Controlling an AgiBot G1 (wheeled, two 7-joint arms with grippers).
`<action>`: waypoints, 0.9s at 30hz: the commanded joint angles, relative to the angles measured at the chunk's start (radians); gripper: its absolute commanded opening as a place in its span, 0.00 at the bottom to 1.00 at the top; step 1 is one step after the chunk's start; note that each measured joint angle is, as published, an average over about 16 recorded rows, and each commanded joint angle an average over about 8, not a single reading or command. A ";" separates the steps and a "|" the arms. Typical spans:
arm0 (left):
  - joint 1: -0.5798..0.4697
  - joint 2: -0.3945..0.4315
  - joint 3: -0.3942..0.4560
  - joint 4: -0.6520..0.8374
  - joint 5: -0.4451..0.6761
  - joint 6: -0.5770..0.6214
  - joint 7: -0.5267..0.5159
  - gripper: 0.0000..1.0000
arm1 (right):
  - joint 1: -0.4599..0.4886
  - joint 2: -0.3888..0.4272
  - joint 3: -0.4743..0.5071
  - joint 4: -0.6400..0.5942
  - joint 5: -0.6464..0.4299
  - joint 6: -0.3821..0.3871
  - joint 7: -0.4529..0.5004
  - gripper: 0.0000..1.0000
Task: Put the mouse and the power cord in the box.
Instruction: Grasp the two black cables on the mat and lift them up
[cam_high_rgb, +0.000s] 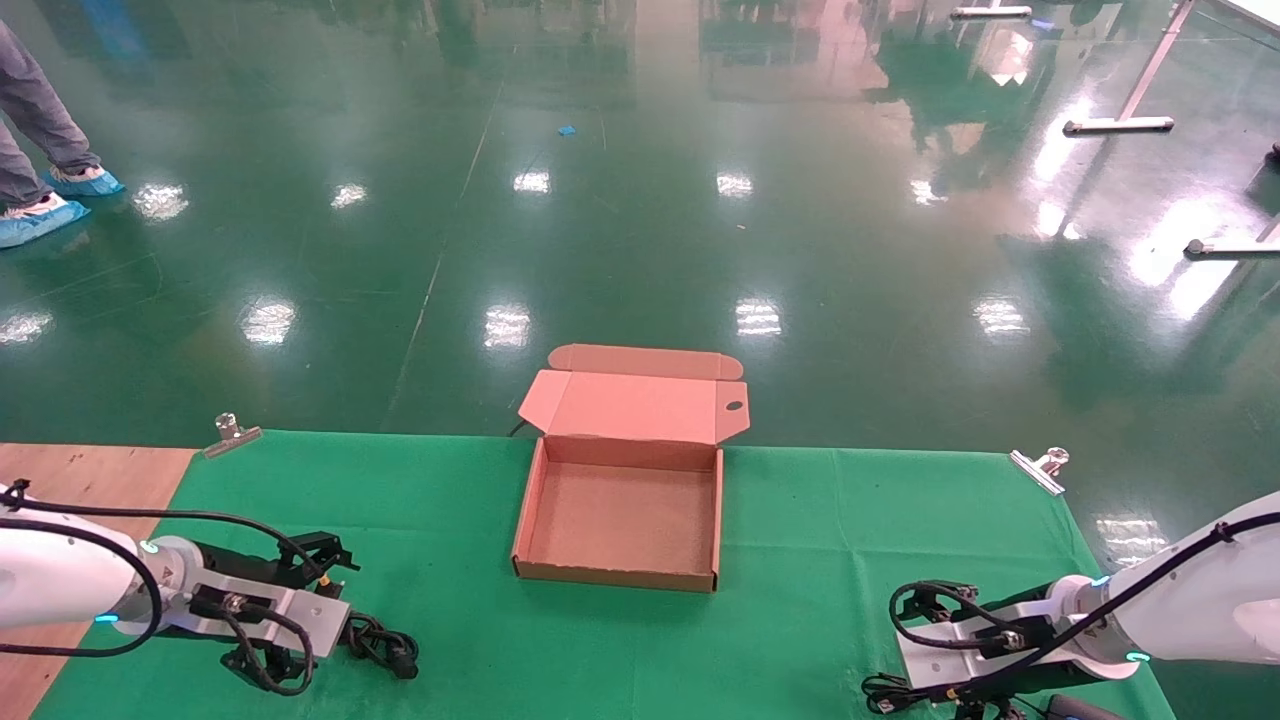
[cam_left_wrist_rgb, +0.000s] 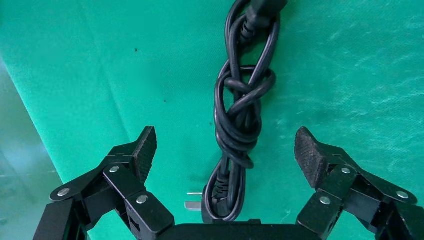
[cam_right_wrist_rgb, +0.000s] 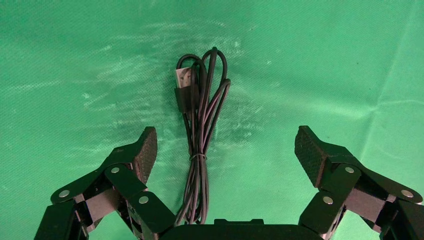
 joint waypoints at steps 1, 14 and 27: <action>-0.002 -0.002 -0.002 0.002 -0.003 0.009 0.005 0.37 | 0.003 -0.004 0.001 -0.014 0.002 0.000 -0.010 0.20; 0.000 0.000 -0.007 0.012 -0.010 0.021 0.017 0.00 | 0.013 -0.006 0.002 -0.060 0.002 0.004 -0.048 0.00; 0.004 -0.009 -0.008 0.019 -0.012 0.043 0.026 0.00 | 0.026 -0.013 0.006 -0.077 0.008 -0.007 -0.066 0.00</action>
